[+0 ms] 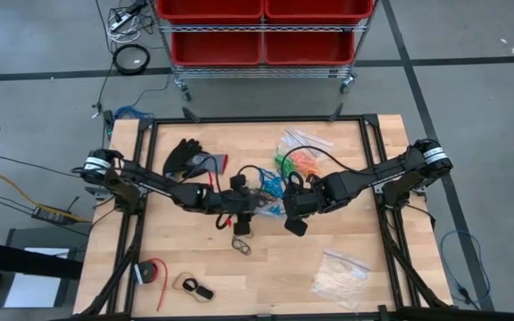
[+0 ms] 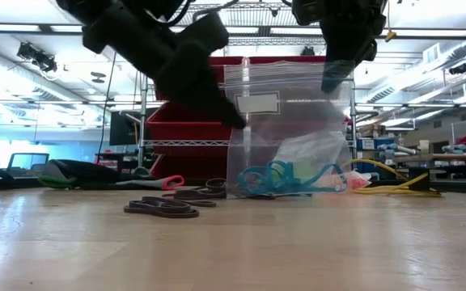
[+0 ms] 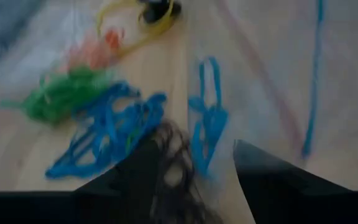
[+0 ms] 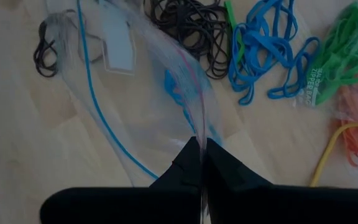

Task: Sort rubber bands
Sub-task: Put the blue rubber band into the transparent zip bag

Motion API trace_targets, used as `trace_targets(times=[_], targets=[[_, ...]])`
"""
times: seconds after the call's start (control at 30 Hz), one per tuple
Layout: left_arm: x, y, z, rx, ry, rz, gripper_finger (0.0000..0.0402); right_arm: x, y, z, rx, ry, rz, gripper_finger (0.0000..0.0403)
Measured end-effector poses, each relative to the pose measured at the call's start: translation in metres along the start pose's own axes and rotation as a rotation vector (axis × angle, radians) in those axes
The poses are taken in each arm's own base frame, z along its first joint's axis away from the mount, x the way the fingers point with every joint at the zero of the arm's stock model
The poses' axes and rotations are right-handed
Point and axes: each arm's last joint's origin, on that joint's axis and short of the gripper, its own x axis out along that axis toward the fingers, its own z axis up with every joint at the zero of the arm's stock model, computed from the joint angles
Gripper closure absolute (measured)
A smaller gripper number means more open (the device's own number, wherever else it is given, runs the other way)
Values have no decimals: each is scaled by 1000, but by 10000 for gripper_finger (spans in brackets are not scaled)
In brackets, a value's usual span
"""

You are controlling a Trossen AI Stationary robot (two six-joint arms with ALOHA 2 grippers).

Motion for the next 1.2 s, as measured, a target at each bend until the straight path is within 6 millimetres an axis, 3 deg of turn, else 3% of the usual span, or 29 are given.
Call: trace_targets(times=[0.2, 0.43, 0.57, 0.73, 0.93, 1.07, 1.2], targets=[[-6, -4, -15, 16, 157, -8, 183, 0, 0, 0, 3, 0, -7, 403], [-4, 12, -28, 62, 223, 177, 183, -1, 1, -3, 27, 7, -13, 403], [4, 34, -28, 47, 135, 218, 183, -3, 7, -8, 43, 3, -6, 403], [19, 82, -29, -77, 52, 115, 183, -8, 17, -17, 60, -23, -14, 403], [47, 127, -57, -187, 75, 56, 183, -11, 23, -24, 85, -43, -20, 403], [69, 140, -75, -228, 114, 10, 183, -11, 24, -25, 98, -53, -24, 403], [84, 145, -76, -237, 94, -36, 183, -11, 24, -25, 98, -54, -26, 403]])
